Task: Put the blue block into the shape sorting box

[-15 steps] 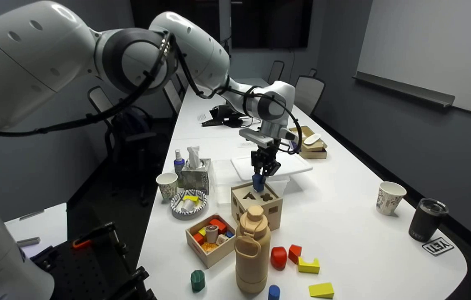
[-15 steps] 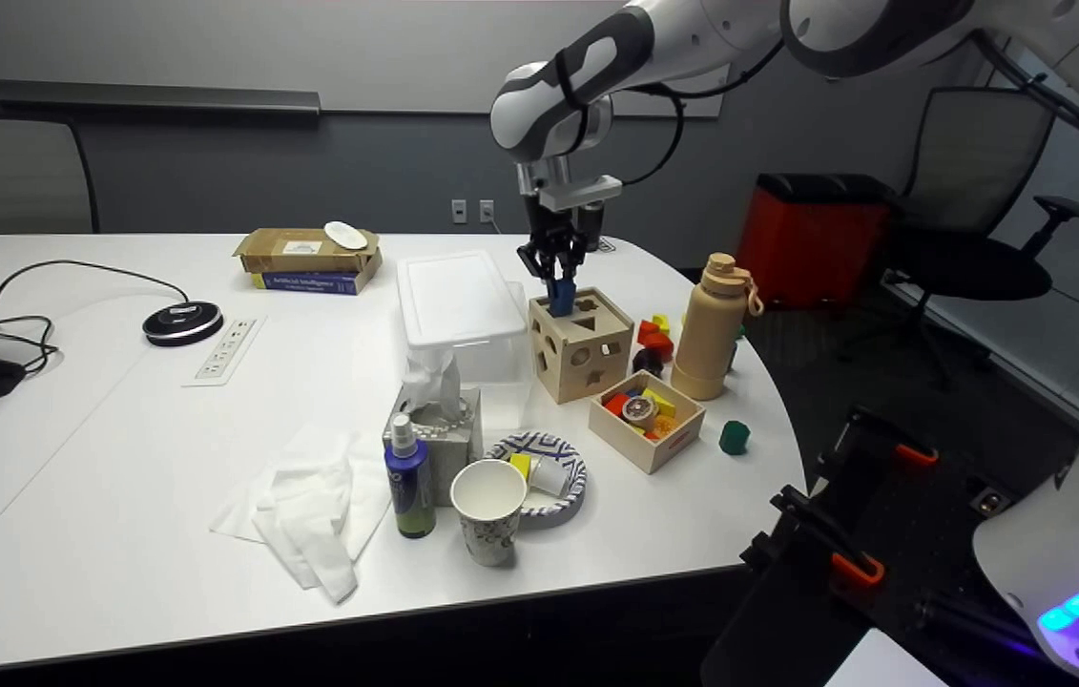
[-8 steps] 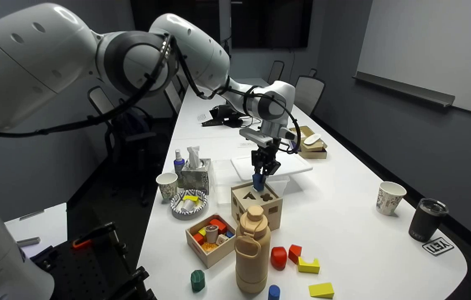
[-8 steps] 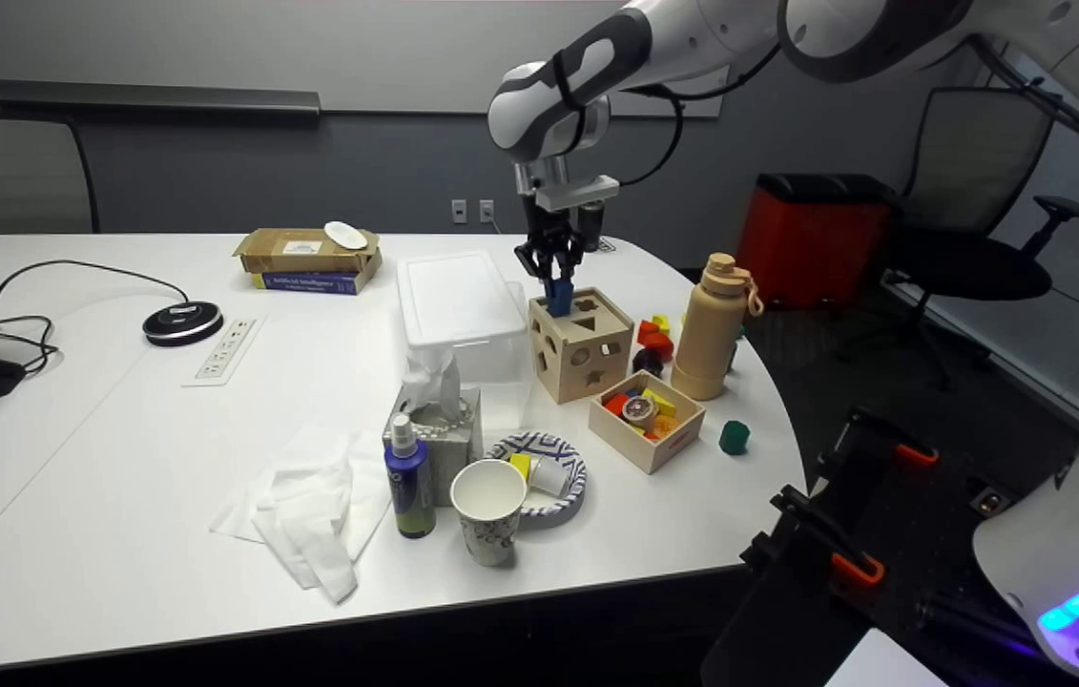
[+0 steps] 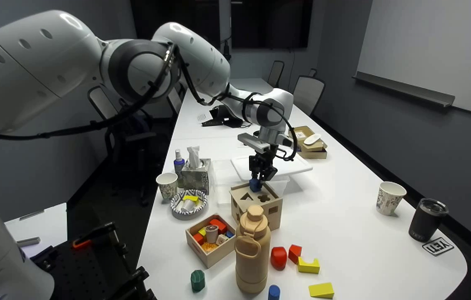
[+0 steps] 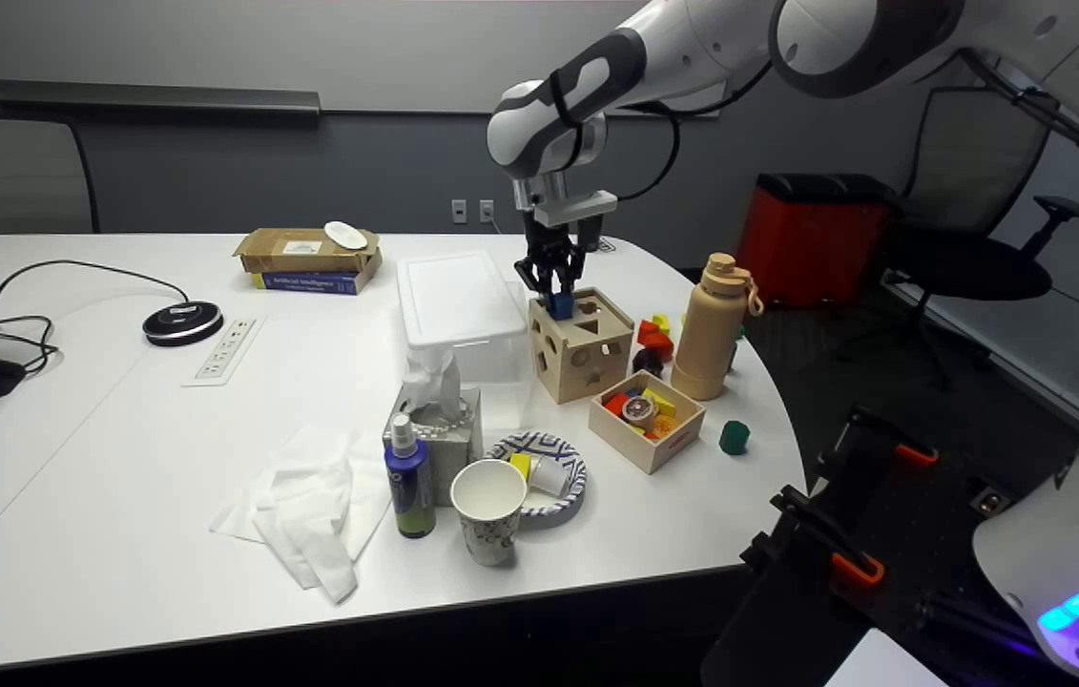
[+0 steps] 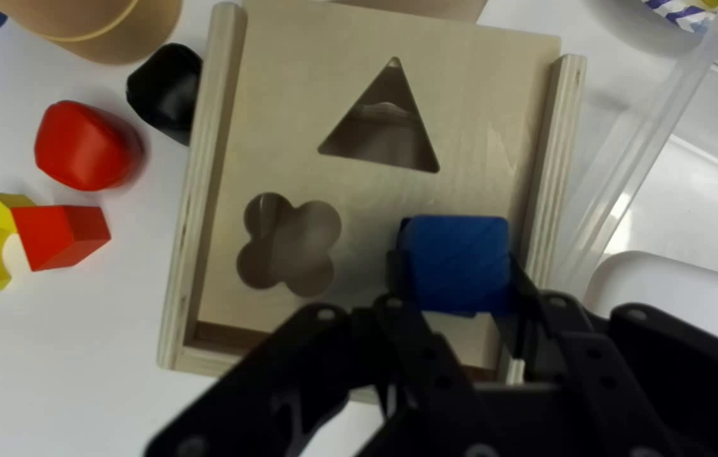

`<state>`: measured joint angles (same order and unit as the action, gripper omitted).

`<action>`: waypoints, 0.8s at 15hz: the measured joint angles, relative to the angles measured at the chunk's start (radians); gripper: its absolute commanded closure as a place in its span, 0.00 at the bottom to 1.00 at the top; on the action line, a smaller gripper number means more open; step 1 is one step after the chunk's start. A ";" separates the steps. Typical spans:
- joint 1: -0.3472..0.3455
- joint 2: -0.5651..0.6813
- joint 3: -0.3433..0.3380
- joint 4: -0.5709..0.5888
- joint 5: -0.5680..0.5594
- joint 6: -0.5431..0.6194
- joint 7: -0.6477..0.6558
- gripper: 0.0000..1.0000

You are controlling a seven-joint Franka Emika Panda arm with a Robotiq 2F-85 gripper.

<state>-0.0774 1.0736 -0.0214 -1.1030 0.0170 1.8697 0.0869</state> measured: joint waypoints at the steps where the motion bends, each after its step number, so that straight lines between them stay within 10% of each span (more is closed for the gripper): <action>1: 0.000 0.003 0.000 0.001 0.000 0.000 0.000 0.91; 4: -0.001 0.008 0.000 0.009 0.001 0.000 0.001 0.91; 5: -0.001 0.008 0.000 0.011 0.001 0.000 0.002 0.41; 12: -0.004 0.008 -0.002 0.022 0.003 0.000 0.003 0.00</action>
<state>-0.0817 1.0819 -0.0231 -1.0813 0.0203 1.8694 0.0904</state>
